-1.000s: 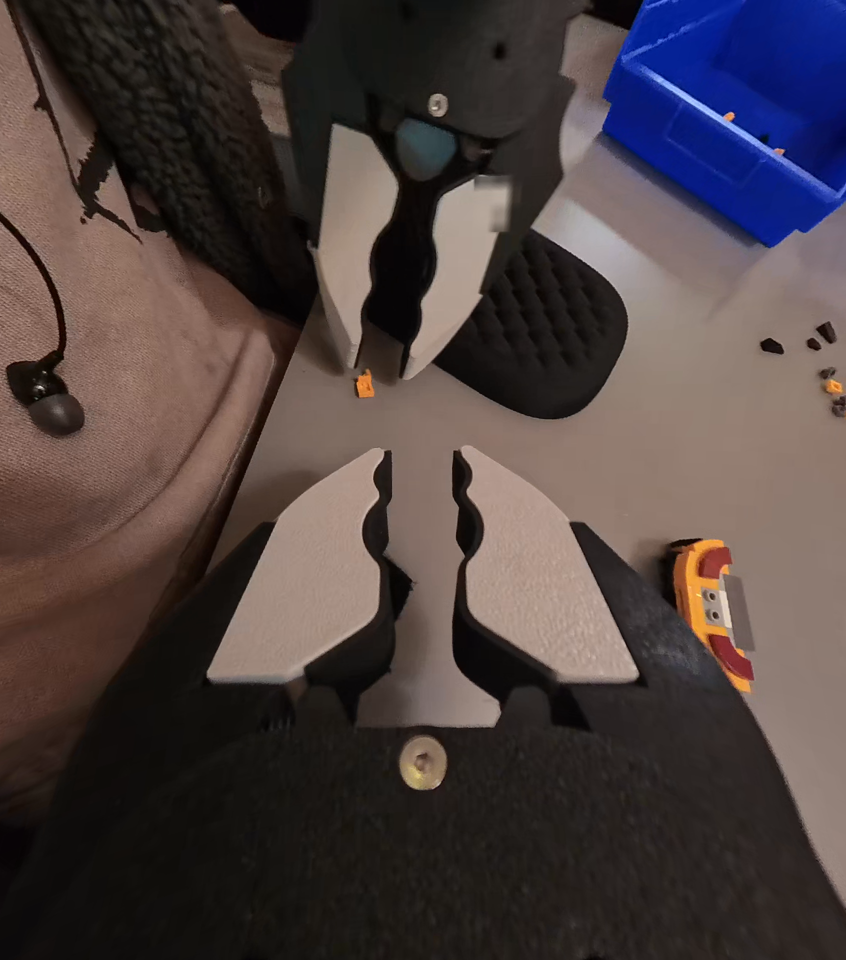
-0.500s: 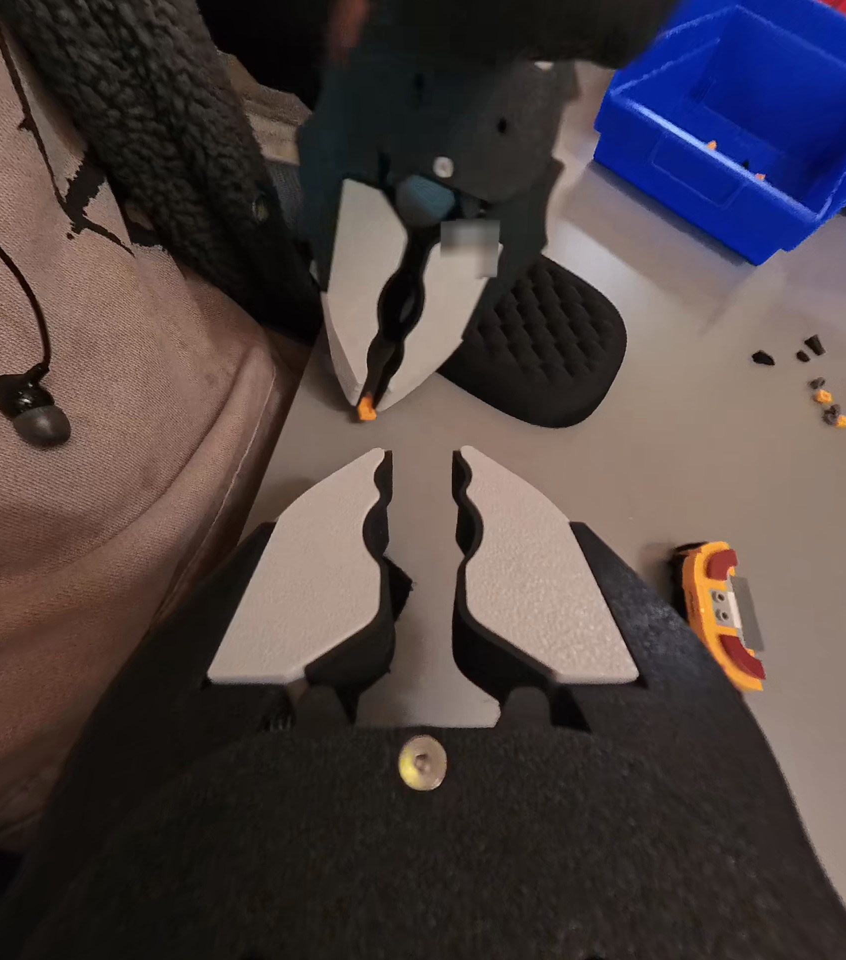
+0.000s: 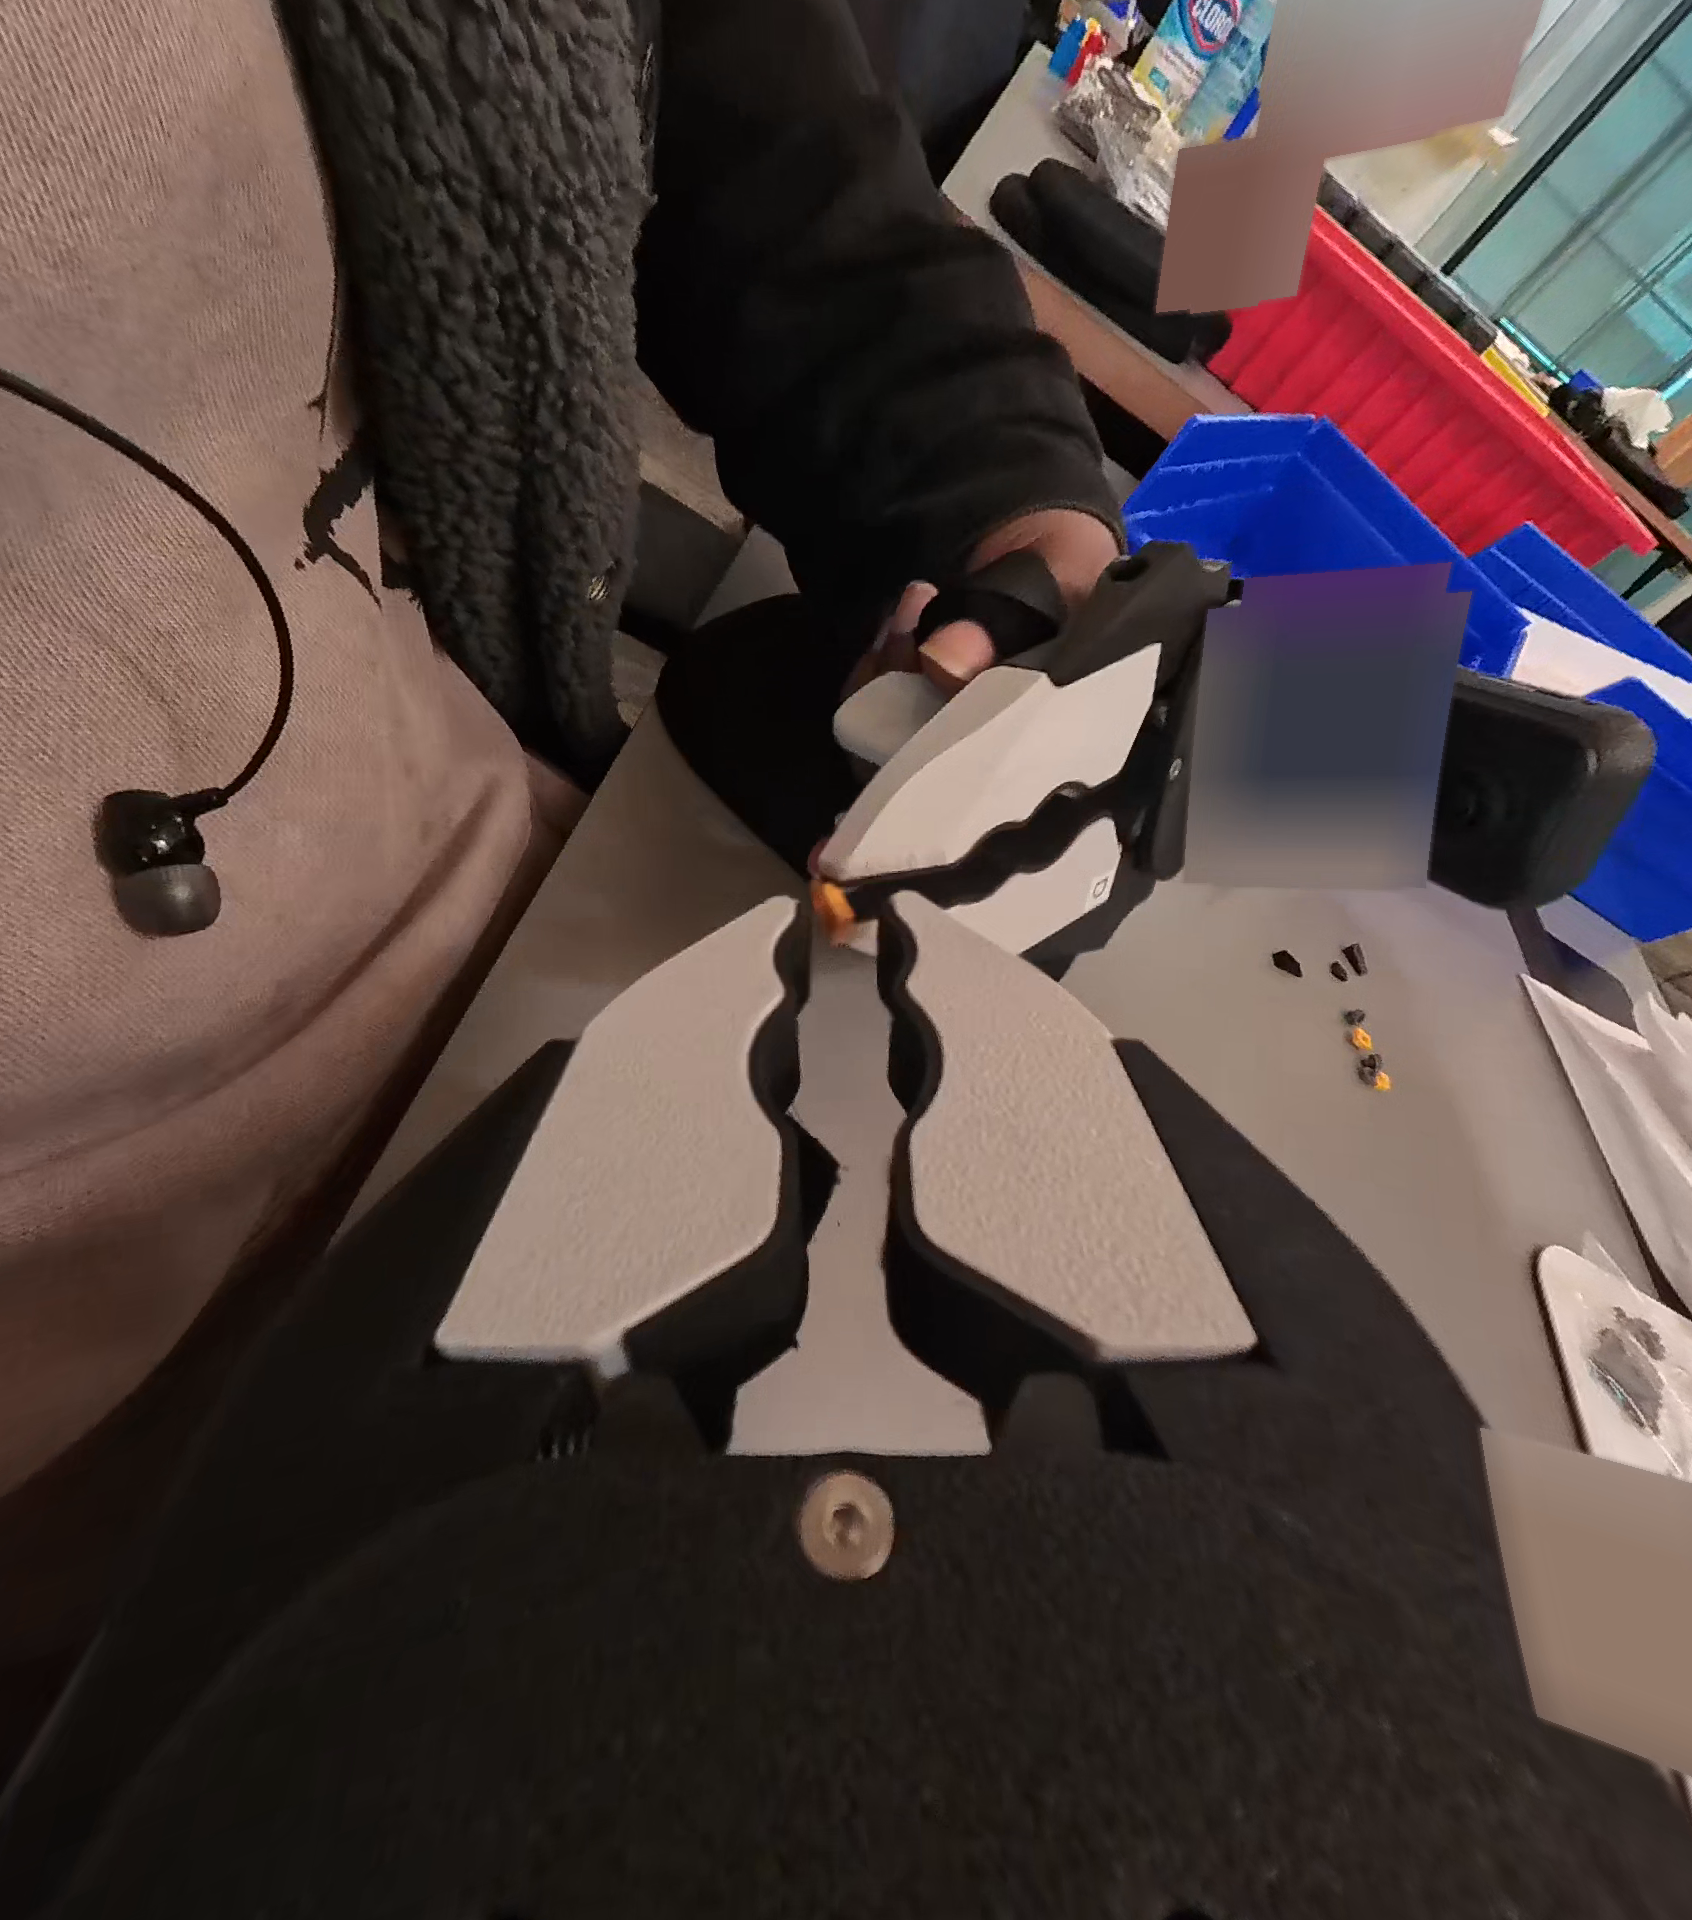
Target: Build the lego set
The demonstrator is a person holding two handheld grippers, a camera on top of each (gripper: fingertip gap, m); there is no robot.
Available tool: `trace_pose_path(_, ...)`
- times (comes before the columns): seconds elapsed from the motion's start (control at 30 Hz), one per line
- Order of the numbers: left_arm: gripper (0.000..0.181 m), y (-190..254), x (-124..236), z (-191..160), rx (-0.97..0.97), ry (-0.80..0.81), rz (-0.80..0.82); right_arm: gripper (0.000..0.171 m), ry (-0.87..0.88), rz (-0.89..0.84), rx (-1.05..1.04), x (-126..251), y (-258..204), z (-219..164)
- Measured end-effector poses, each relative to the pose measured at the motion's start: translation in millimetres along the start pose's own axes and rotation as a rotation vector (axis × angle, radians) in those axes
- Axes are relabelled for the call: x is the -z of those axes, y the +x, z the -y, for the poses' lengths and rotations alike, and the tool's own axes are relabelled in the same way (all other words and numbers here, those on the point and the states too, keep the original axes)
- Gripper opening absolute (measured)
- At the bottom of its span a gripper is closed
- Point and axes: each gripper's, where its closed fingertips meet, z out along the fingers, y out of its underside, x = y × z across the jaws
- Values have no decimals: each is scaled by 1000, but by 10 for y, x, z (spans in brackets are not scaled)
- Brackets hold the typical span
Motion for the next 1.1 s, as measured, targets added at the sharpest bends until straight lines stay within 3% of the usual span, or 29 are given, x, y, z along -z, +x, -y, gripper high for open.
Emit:
trace_pose_path(0.1,6,-16,18,24,5,10,-2,4,2,10,-32,-4,8,-6)
trace_pose_path(0.23,10,-52,103,92,-44,75,71,3,29,44,-258,11,89,-45)
trace_pose_path(0.47,21,-148,331,263,-720,12,751,3,177,151,-812,74,278,-49)
trace_pose_path(0.7,17,21,282,345,-1120,-68,997,3,339,323,-1183,75,352,85)
trace_pose_path(0.83,7,43,270,341,-1234,-121,1063,2,384,340,-1245,77,375,112)
trace_pose_path(0.97,7,36,286,352,-1209,-88,1059,3,388,320,-1240,81,400,101)
trace_pose_path(1.03,7,-10,346,360,-1125,-34,1035,14,351,246,-1136,118,463,36)
trace_pose_path(1.1,7,-145,499,343,-977,10,1029,21,190,91,-900,175,526,-211)
